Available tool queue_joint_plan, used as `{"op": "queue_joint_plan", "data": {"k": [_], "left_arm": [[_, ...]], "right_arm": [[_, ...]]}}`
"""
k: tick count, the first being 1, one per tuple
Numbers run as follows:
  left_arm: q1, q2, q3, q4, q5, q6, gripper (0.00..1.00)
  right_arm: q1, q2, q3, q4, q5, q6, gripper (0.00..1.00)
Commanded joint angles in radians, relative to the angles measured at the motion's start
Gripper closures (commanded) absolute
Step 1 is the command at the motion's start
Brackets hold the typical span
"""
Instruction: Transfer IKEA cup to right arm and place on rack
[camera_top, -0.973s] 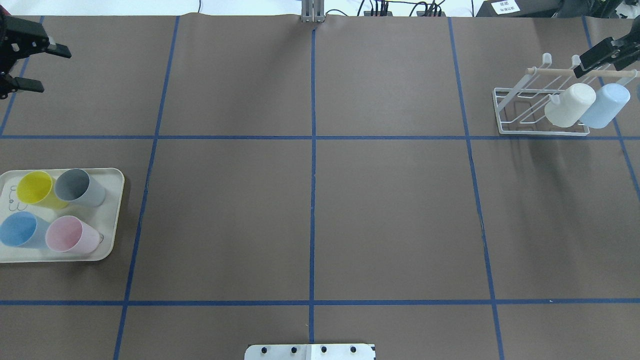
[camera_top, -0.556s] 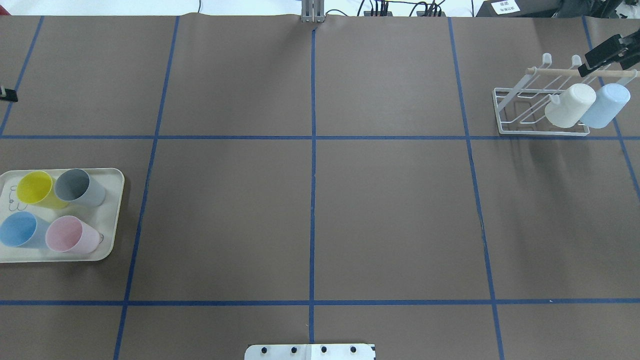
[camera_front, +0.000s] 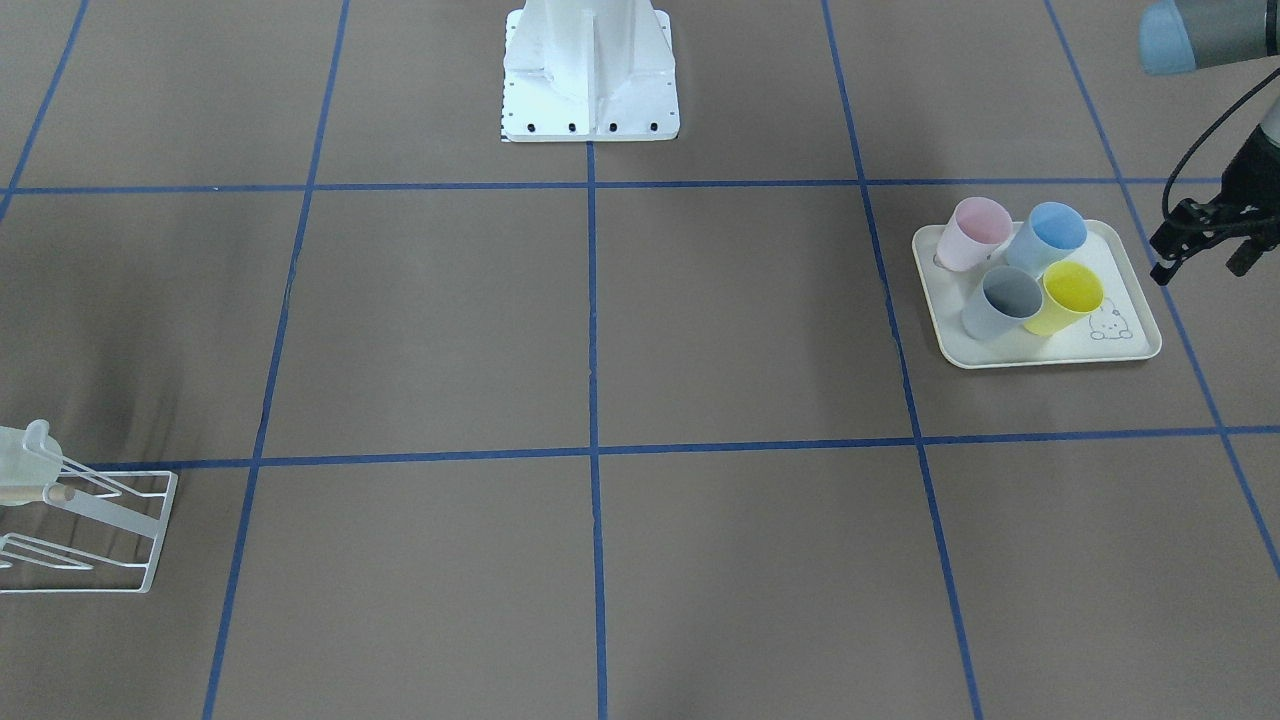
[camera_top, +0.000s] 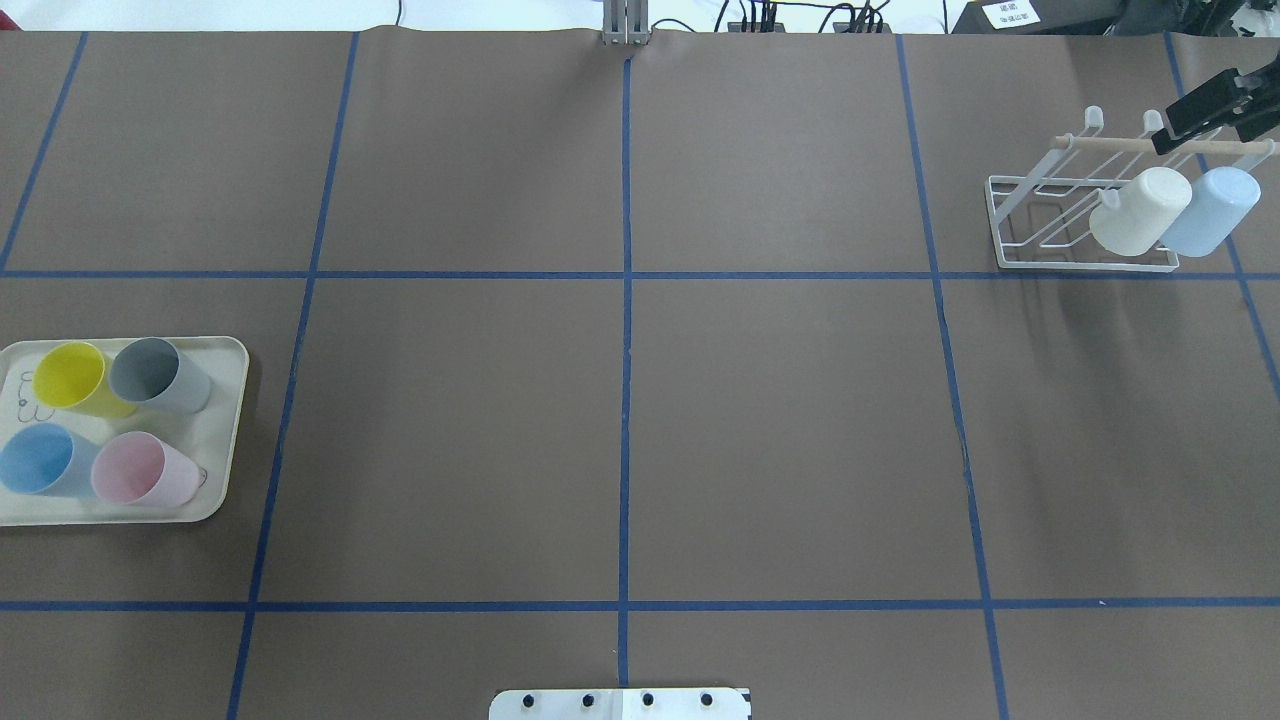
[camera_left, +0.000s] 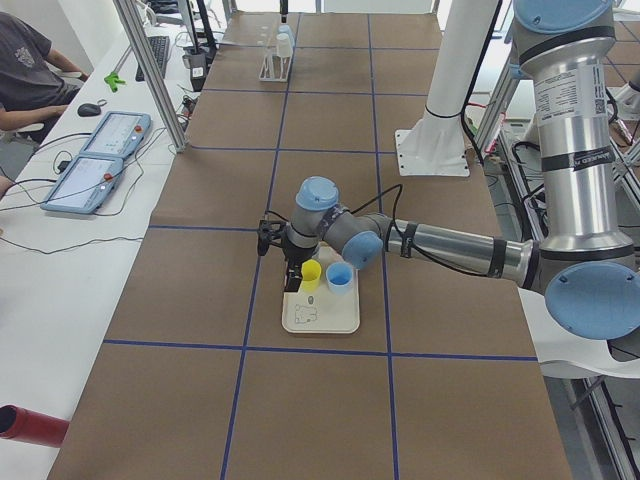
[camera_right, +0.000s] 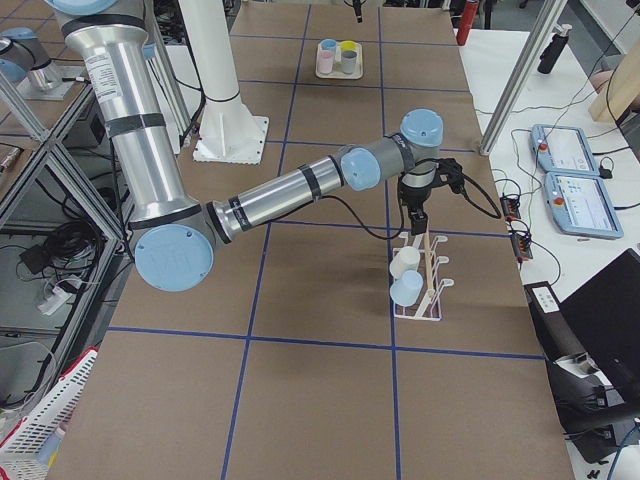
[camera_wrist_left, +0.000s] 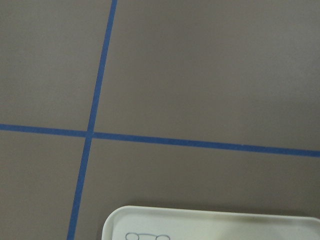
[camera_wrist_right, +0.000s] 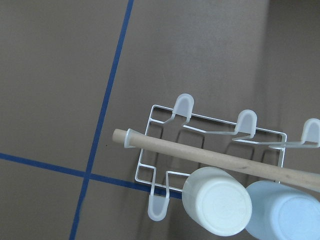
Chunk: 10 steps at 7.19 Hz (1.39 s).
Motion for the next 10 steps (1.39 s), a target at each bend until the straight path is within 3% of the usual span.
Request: {"op": "queue_joint_plan", "data": {"k": [1, 5, 8, 10], "left_arm": [[0.123, 0.029, 0.011, 0.006, -0.014, -0.011, 0.0], [0.166, 0.083, -0.032, -0.012, -0.085, -0.026, 0.0], [0.178, 0.106, -0.015, -0.005, -0.088, -0.026, 0.0], [0.201, 0.103, 0.008, -0.003, -0.09, -0.028, 0.09]], "right_arm": [[-0.016, 0.001, 0.0, 0.002, -0.002, 0.002, 0.01], [-0.027, 0.003, 0.002, 0.002, -0.003, 0.002, 0.01], [-0.03, 0.005, 0.0, 0.002, -0.003, 0.002, 0.01], [-0.032, 0.006, 0.0, 0.002, -0.003, 0.002, 0.01]]}}
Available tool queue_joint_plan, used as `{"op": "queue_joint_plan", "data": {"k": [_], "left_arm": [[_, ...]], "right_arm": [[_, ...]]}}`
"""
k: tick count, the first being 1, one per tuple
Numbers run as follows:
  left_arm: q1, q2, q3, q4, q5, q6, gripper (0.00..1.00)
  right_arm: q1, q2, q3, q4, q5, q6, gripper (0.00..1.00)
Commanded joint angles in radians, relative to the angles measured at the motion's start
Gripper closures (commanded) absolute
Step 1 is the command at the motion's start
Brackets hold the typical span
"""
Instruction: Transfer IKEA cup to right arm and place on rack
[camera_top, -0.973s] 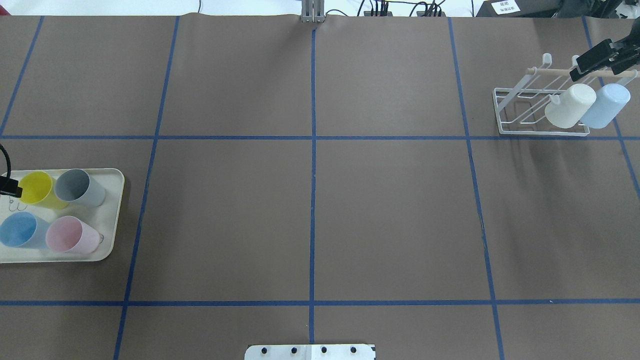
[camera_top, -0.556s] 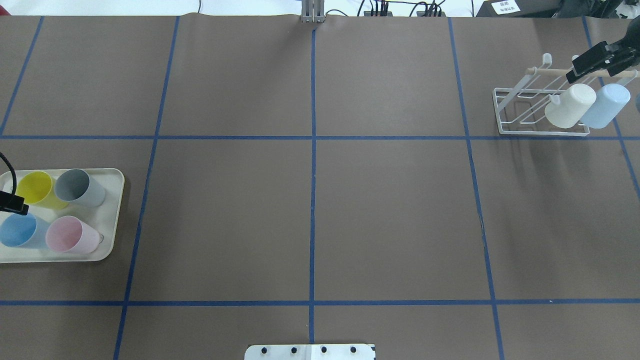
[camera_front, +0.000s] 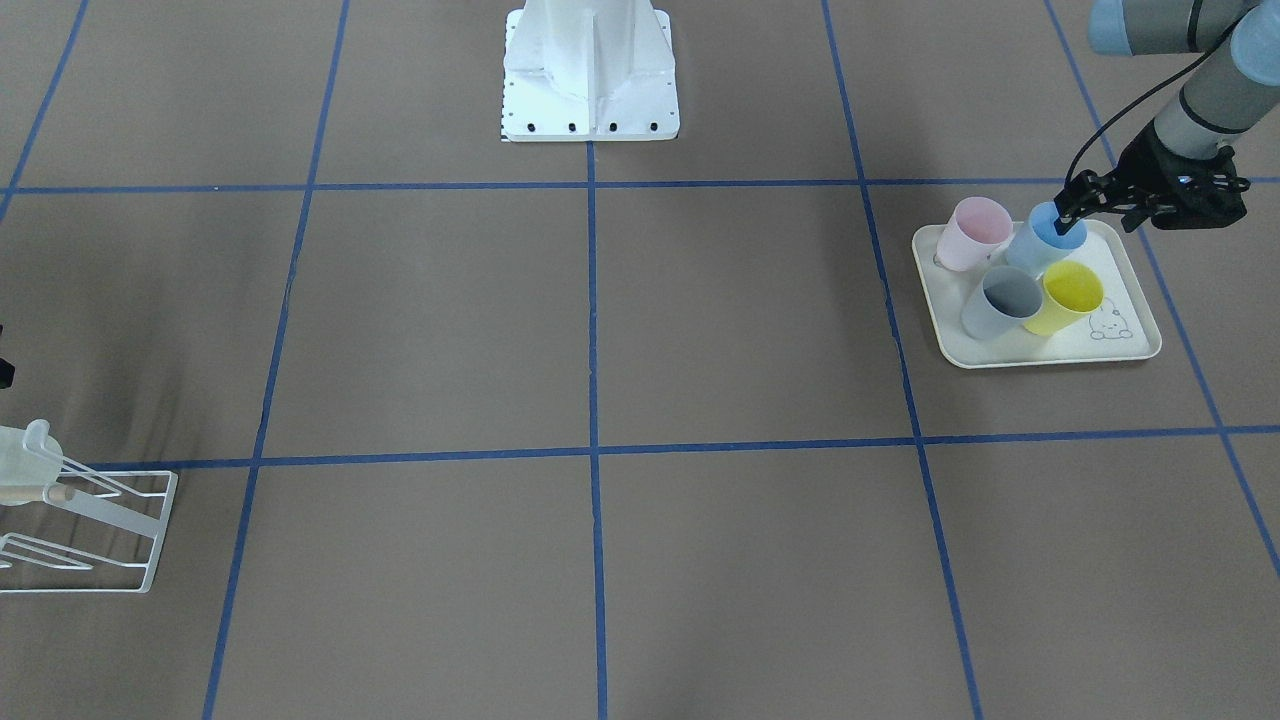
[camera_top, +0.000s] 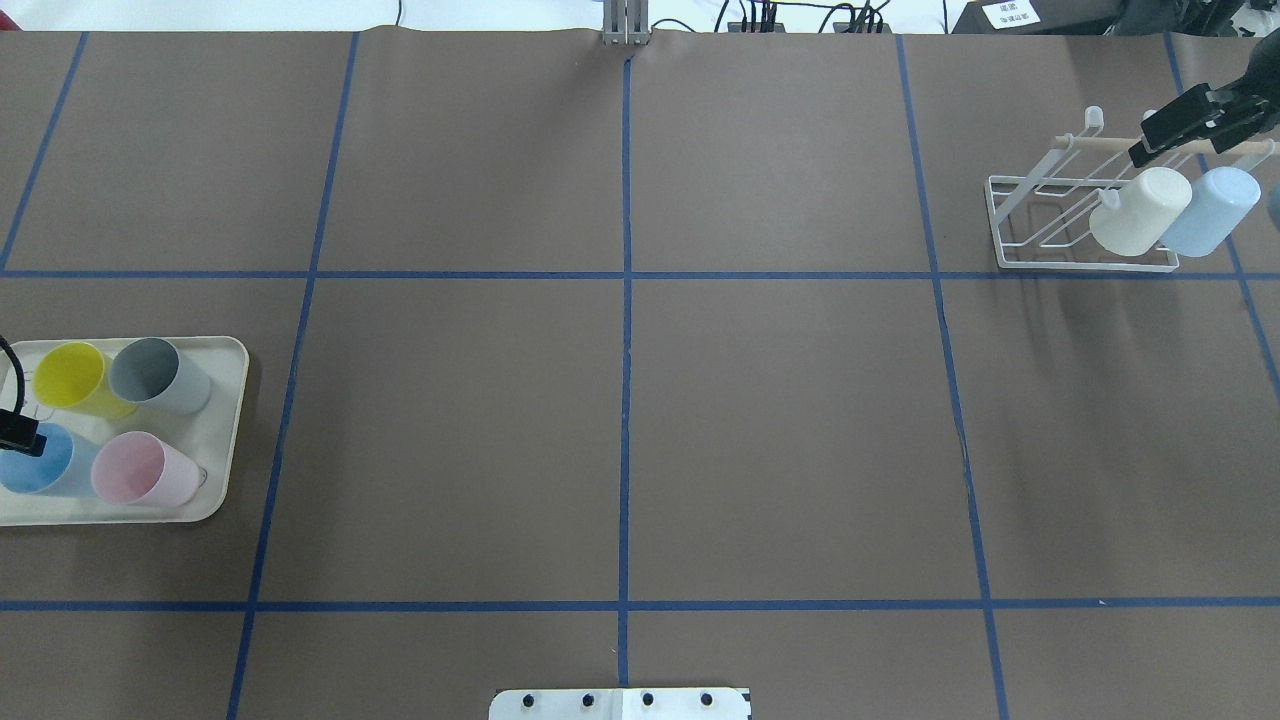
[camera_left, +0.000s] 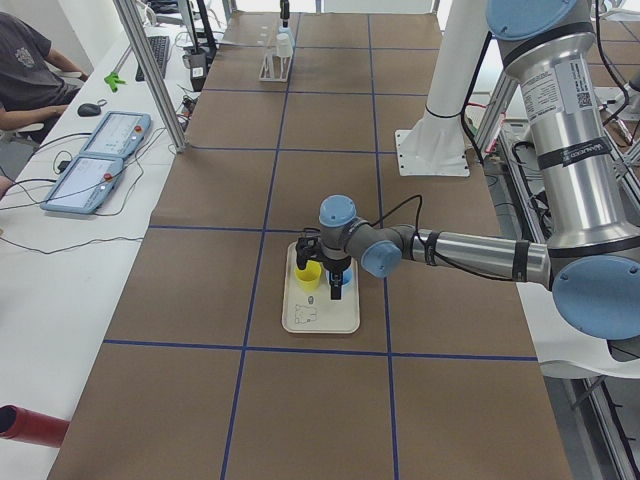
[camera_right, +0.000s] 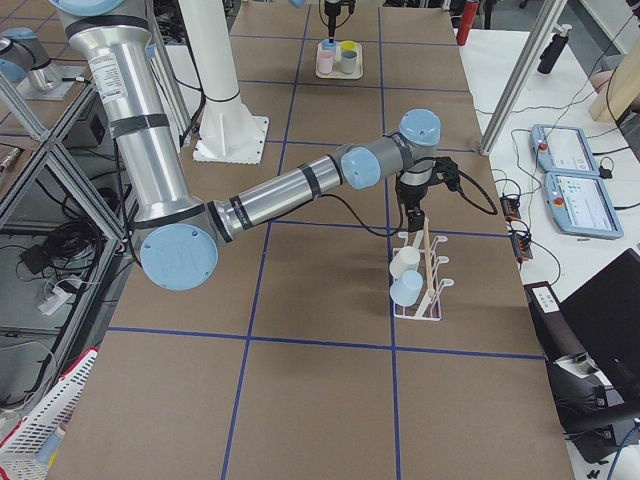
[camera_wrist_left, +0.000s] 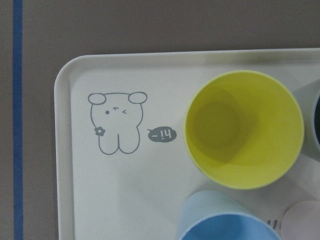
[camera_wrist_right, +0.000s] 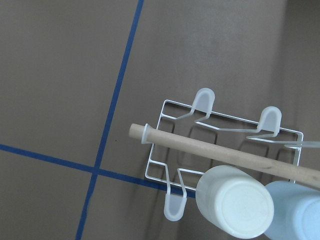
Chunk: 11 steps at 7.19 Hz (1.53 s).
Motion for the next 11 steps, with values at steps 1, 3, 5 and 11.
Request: {"op": "queue_joint_plan", "data": {"k": [1, 3, 5, 11], "left_arm": [[0.026, -0.008, 0.031, -0.001, -0.001, -0.001, 0.11], [0.034, -0.008, 0.031, -0.001, -0.004, -0.002, 0.54], [0.034, -0.009, 0.028, -0.001, -0.019, -0.005, 1.0], [-0.018, 0.112, -0.087, -0.003, -0.085, 0.015, 1.0]], "right_arm": [[-0.001, 0.001, 0.0, 0.0, 0.0, 0.0, 0.01], [-0.001, 0.003, 0.001, -0.002, 0.0, 0.0, 0.01], [-0.001, 0.003, 0.006, 0.0, 0.001, 0.021, 0.01], [-0.007, 0.009, 0.021, 0.003, 0.001, 0.048, 0.01]]}}
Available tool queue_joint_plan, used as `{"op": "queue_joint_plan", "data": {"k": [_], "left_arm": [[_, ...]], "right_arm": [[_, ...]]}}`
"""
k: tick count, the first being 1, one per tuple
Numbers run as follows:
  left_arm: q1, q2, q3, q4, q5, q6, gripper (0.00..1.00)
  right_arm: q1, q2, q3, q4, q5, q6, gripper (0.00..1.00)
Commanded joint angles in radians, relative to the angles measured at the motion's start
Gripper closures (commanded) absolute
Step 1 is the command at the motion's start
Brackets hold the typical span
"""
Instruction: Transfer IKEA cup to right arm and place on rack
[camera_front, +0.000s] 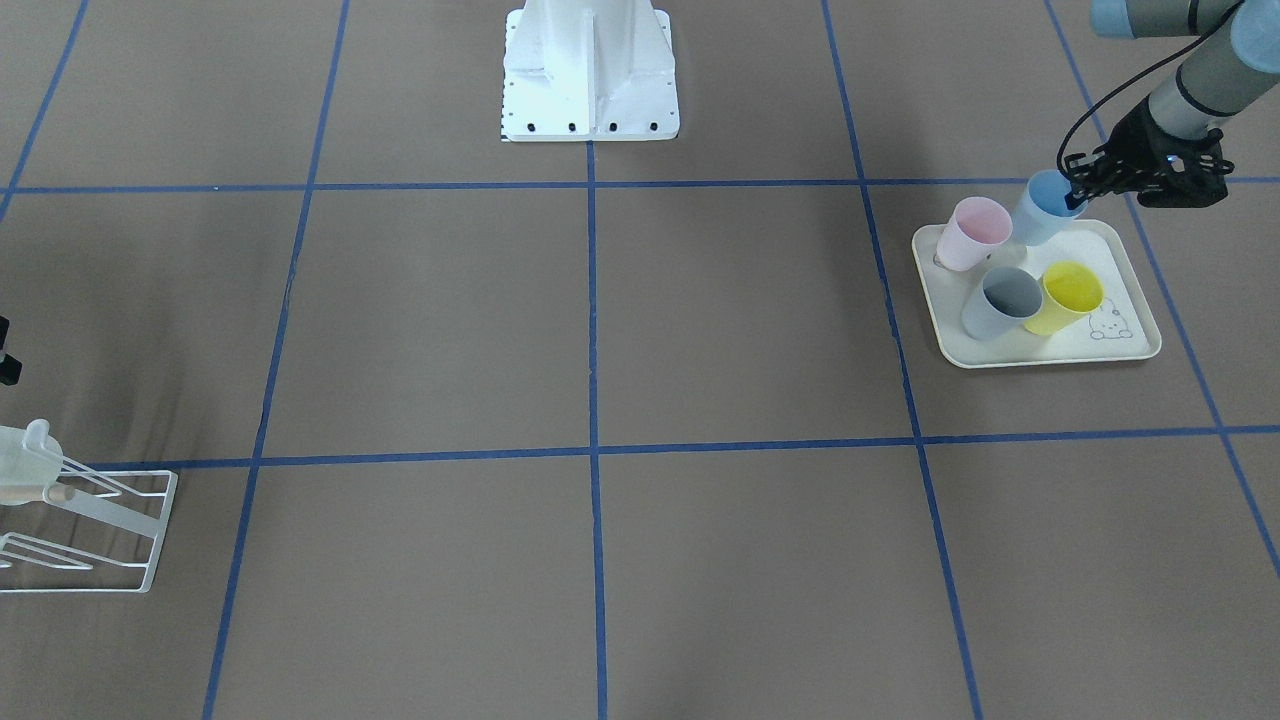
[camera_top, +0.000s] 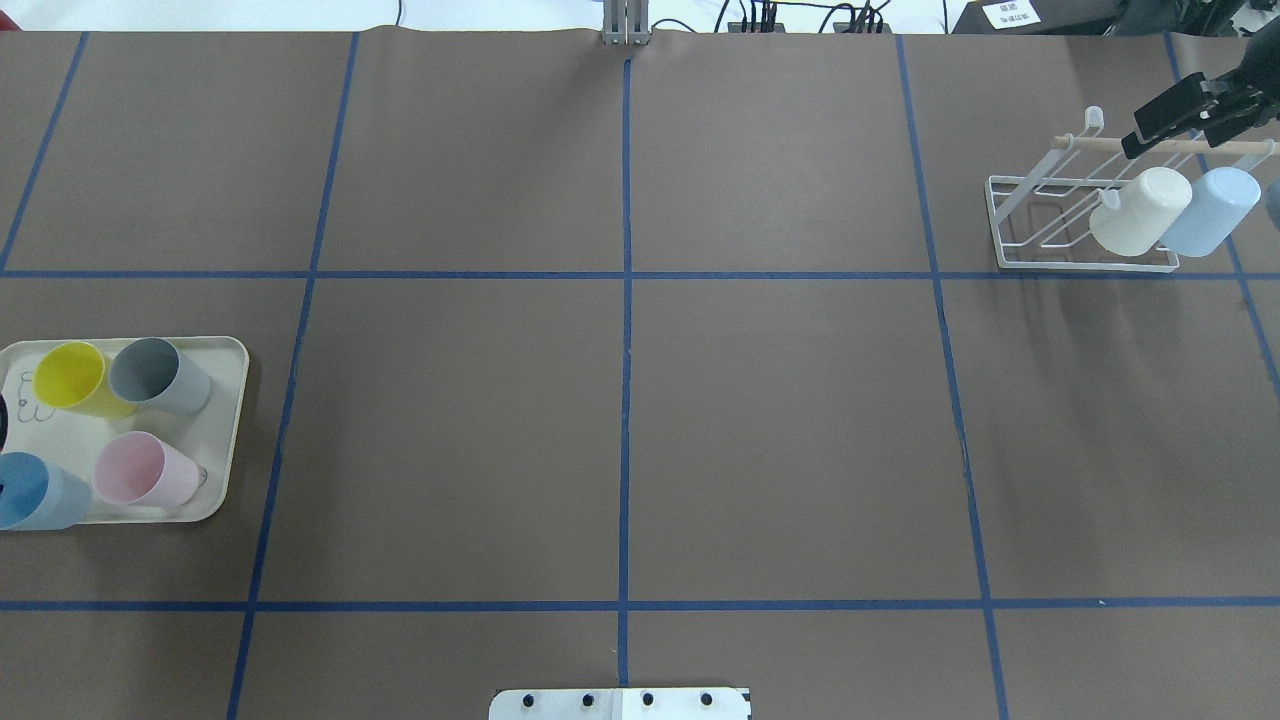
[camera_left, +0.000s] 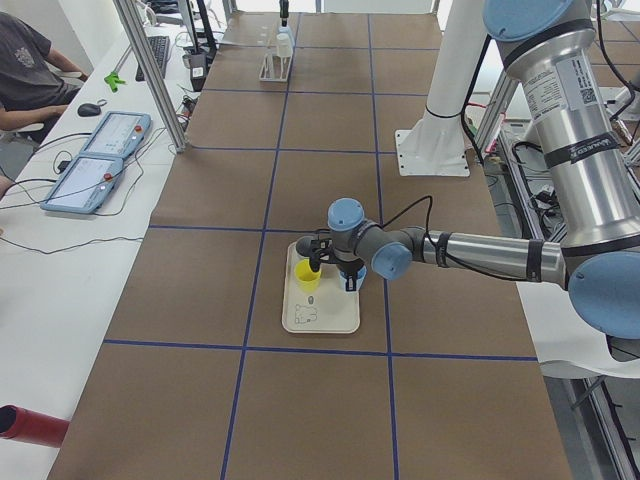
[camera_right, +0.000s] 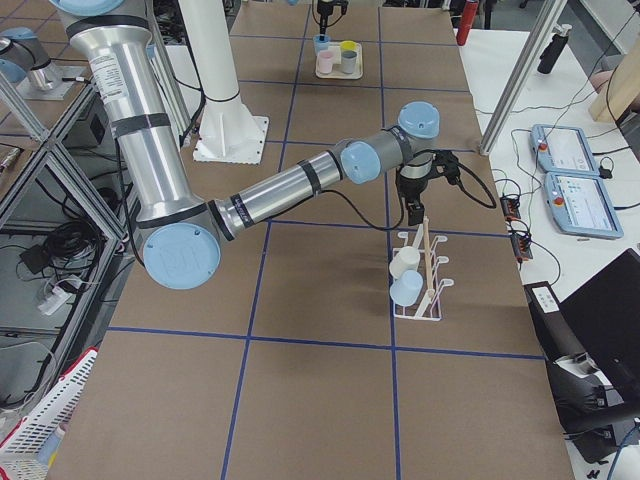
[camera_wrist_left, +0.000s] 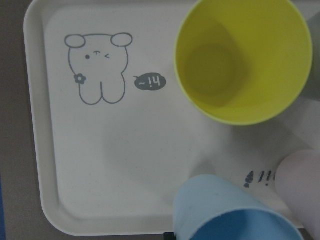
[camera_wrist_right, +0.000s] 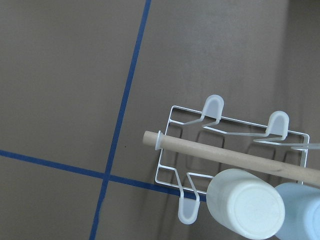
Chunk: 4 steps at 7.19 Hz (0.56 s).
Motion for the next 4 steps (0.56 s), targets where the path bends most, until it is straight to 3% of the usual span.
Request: {"op": "queue_joint_plan", "data": {"k": [1, 3, 4], "left_arm": [[-0.094, 0.057, -0.054, 0.003, -0.01, 0.073, 1.0], [-0.313, 0.064, -0.07, 0.006, -0.173, 0.162, 1.0], [-0.34, 0.024, -0.073, 0.004, -0.233, 0.135, 1.0]], "right_arm": [[-0.008, 0.0, 0.004, 0.009, -0.004, 0.0, 0.01], [-0.033, 0.002, 0.044, 0.012, -0.009, 0.009, 0.01], [-0.046, 0.002, 0.07, 0.035, -0.006, 0.105, 0.01]]}}
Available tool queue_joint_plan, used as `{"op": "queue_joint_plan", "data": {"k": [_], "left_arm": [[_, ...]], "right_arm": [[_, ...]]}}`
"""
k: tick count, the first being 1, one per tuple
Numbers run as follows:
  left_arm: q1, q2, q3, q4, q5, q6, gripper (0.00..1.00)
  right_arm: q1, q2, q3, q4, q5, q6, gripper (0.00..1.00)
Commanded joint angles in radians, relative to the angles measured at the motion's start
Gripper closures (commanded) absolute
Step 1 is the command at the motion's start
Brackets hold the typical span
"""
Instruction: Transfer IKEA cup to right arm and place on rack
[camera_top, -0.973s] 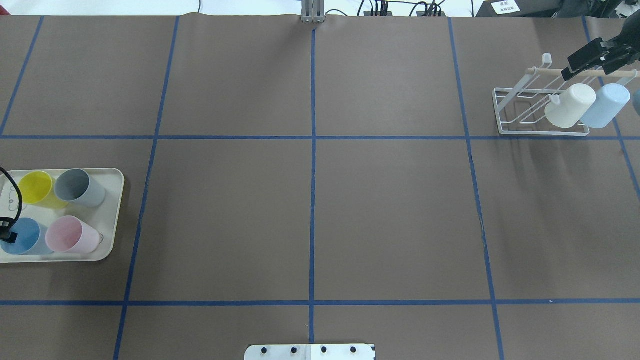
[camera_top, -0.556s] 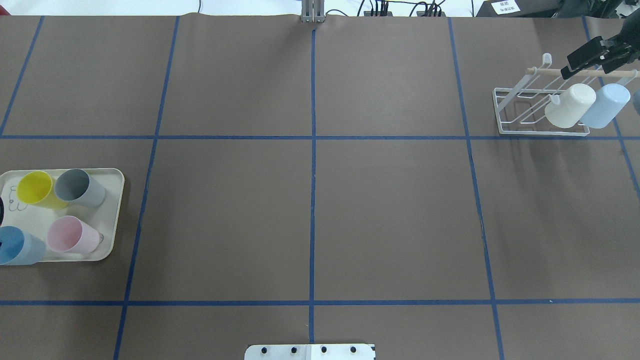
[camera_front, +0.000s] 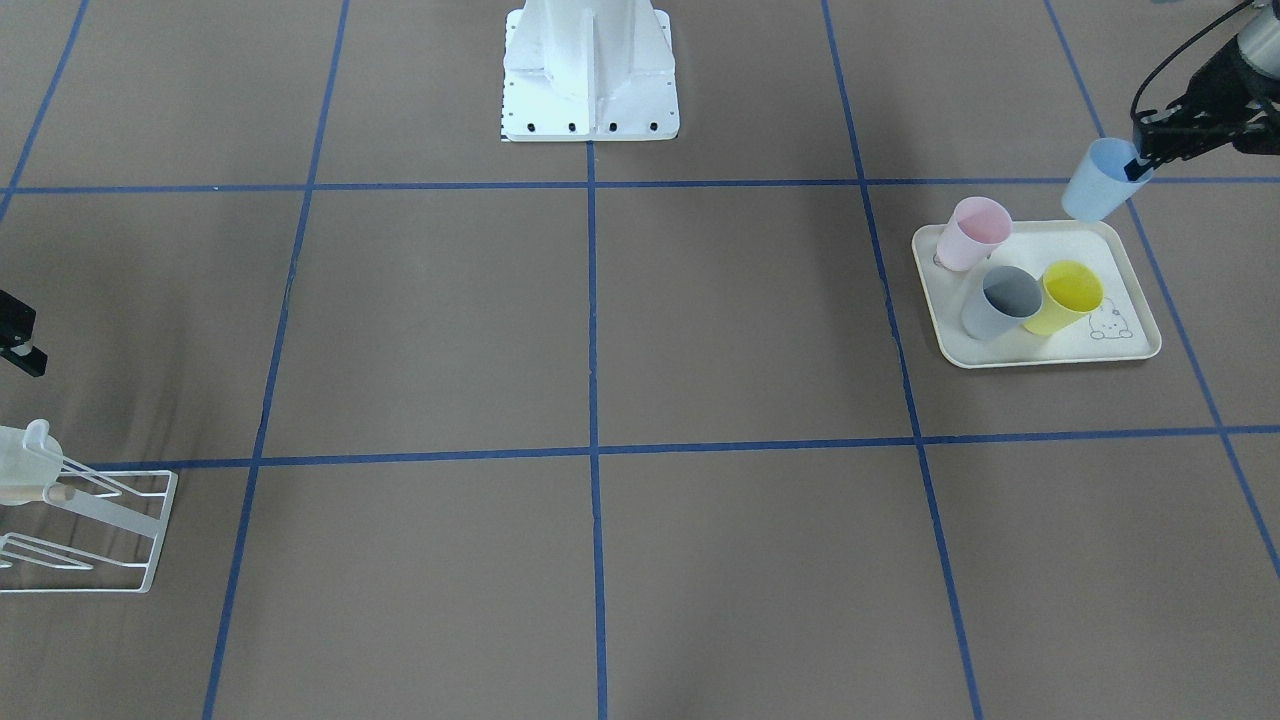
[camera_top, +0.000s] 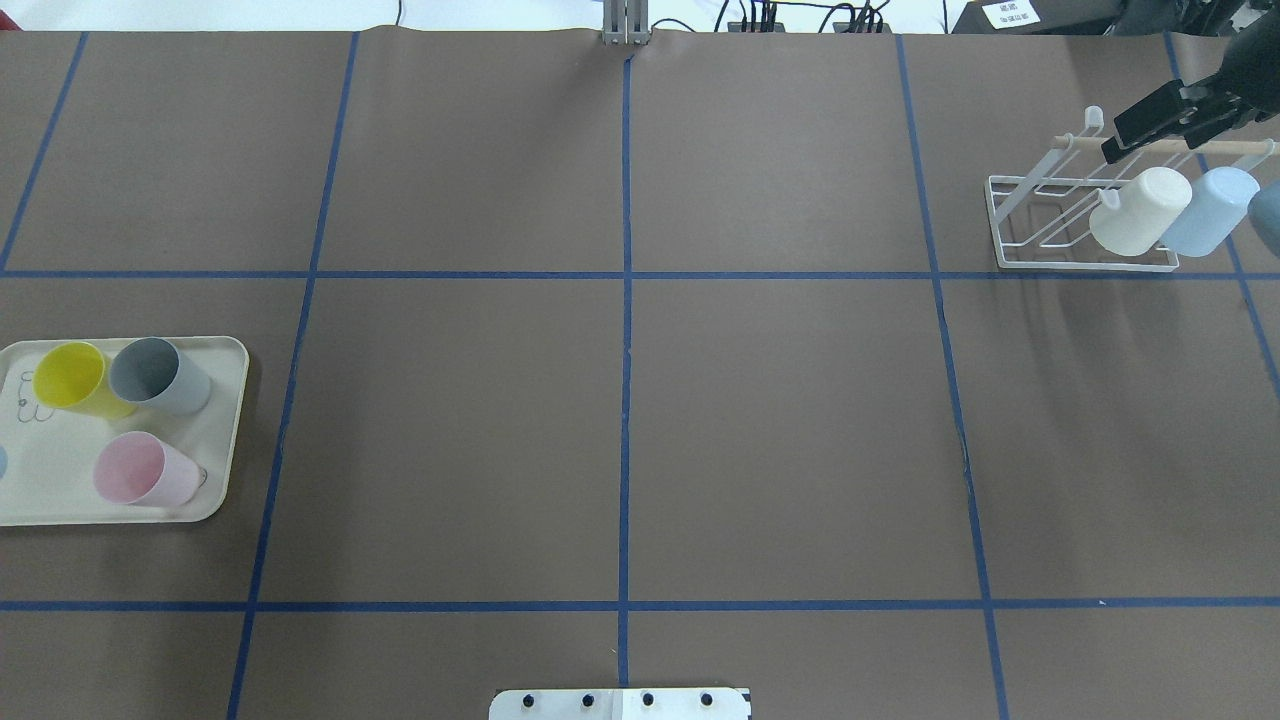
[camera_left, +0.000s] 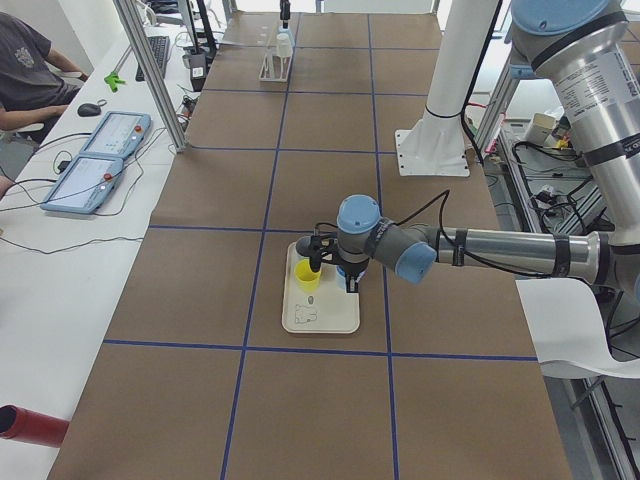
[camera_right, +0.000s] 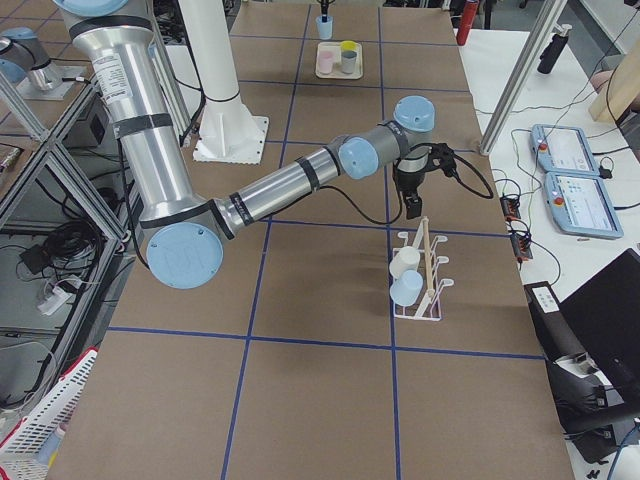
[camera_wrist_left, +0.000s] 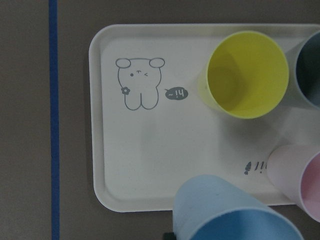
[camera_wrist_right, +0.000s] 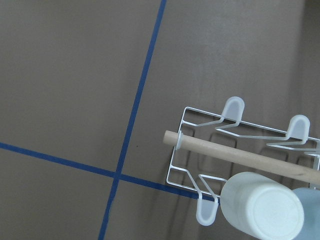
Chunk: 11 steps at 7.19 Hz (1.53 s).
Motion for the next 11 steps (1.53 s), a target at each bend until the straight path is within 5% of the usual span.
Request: {"op": "queue_joint_plan", "data": {"k": [1, 4, 7, 9, 11], "left_arm": [[-0.073, -0.108, -0.017, -0.008, -0.129, -0.157, 1.0], [-0.068, -0.378, -0.028, -0.092, -0.122, -0.618, 1.0], [-0.015, -0.566, -0.028, -0.105, -0.09, -0.811, 1.0], [0.083, -0.69, -0.034, -0.129, 0.066, -0.972, 1.0], [0.21, -0.713, -0.021, -0.291, 0.189, -1.158, 1.0]], "right_arm": [[-0.032, 0.001, 0.031, 0.13, 0.002, 0.204, 0.01], [-0.064, -0.009, 0.02, 0.41, 0.005, 0.528, 0.01], [-0.148, -0.006, 0.017, 0.617, 0.002, 0.757, 0.01], [-0.193, -0.001, 0.011, 0.756, 0.002, 0.886, 0.01], [-0.23, 0.023, 0.017, 0.798, 0.005, 0.91, 0.02]]}}
